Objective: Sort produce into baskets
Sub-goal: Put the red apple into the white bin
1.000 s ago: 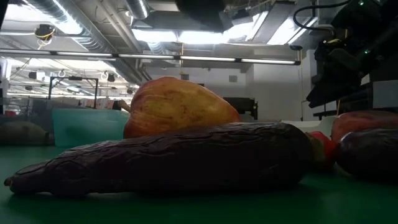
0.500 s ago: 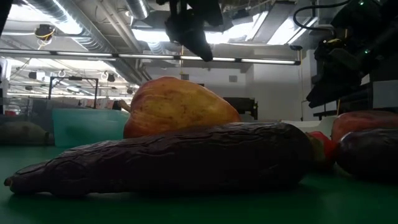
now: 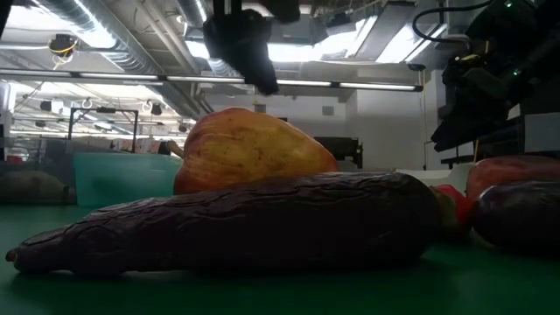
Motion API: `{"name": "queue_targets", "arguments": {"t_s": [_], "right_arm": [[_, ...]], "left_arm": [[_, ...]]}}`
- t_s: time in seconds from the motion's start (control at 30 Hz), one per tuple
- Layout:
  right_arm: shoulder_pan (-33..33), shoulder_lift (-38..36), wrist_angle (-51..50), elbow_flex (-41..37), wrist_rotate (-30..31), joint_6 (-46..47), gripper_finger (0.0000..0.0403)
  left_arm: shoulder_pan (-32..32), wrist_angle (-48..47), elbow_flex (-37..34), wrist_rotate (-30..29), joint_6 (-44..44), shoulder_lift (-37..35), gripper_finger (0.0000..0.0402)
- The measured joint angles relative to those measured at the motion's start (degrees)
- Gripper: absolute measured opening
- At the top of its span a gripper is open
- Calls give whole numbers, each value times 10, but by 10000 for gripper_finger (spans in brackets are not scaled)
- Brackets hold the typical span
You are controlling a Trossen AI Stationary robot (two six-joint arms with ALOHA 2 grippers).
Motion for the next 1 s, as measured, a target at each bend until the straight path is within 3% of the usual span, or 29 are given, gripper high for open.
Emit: {"name": "queue_targets", "arguments": {"t_s": [0.37,1.0], "right_arm": [[0,0,-1,0,-7,0,319],[0,0,0,0,-23,0,319]], "left_arm": [[-18,-70,83,17,-10,81,357],[-12,-96,83,20,34,122,357]]}}
